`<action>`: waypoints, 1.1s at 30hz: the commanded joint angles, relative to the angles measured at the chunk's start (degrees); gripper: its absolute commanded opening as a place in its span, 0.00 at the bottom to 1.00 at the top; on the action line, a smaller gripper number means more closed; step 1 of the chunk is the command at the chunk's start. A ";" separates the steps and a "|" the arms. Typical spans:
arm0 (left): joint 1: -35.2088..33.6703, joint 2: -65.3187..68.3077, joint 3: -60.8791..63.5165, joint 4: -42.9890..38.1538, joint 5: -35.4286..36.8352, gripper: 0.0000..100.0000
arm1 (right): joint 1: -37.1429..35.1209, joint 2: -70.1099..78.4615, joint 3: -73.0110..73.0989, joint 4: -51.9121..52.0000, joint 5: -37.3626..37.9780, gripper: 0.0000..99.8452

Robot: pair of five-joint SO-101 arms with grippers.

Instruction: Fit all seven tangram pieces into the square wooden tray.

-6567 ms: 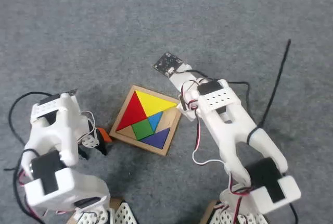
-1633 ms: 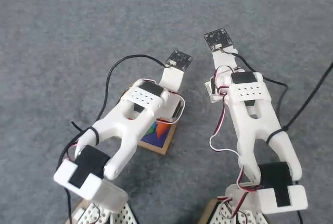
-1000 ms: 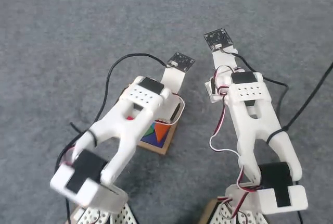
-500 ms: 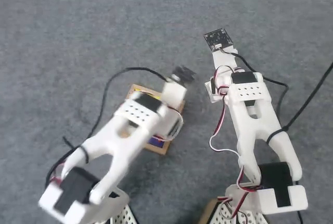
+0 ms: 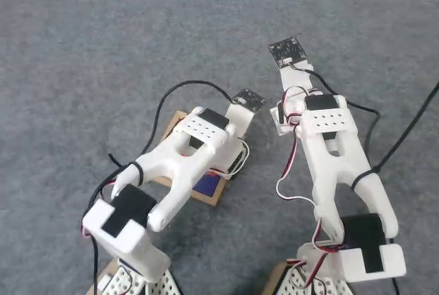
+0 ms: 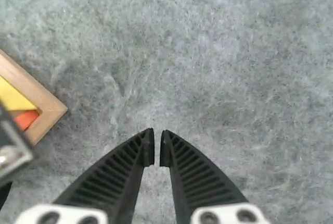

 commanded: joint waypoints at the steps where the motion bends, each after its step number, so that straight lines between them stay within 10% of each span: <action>1: -0.53 -0.79 -1.27 1.23 0.00 0.15 | 0.84 -2.95 -2.46 -1.36 -0.09 0.04; 33: -1.76 -23.65 13.41 -9.14 2.55 0.01 | 0.57 -2.95 -2.37 -1.19 -0.09 0.04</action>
